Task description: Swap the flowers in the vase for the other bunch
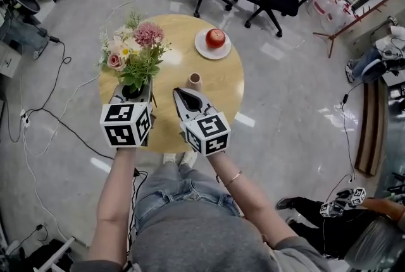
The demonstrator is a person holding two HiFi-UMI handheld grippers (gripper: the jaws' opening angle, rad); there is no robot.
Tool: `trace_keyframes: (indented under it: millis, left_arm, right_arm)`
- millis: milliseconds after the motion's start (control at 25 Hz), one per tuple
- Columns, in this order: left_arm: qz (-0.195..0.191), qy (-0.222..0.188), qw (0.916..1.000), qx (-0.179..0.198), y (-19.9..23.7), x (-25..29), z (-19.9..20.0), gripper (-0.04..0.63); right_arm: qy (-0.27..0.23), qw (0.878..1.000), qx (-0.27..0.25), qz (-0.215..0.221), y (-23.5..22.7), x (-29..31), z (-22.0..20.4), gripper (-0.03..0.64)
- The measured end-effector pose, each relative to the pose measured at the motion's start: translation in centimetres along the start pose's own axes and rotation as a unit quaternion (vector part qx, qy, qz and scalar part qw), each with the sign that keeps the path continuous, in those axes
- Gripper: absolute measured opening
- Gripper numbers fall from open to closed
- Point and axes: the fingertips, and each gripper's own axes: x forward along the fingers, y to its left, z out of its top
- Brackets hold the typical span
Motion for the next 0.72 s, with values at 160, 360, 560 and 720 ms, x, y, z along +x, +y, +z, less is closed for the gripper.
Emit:
trace_keyframes:
  millis: [160,360,560,720]
  left_arm:
    - [-0.002,0.024,0.9997,-0.005,1.1,0.5,-1.6,0.051]
    - [-0.017,0.060,0.9979,-0.013,2.0,1.9,-3.3,0.051]
    - [-0.026,0.088,0.9958,-0.004,3.0,3.6,-5.1,0.051]
    - [-0.031,0.103,0.9942,-0.006,3.4,5.8,-5.7,0.051]
  right_arm:
    - [0.013,1.000,0.004,0.001,0.9,1.2,-0.9,0.011]
    - [0.024,1.000,0.014,-0.006,1.2,2.4,-1.7,0.011]
    - [0.033,0.999,0.021,-0.018,1.4,3.5,-2.6,0.011]
    - [0.040,0.998,0.026,-0.028,0.5,4.2,-2.7,0.011]
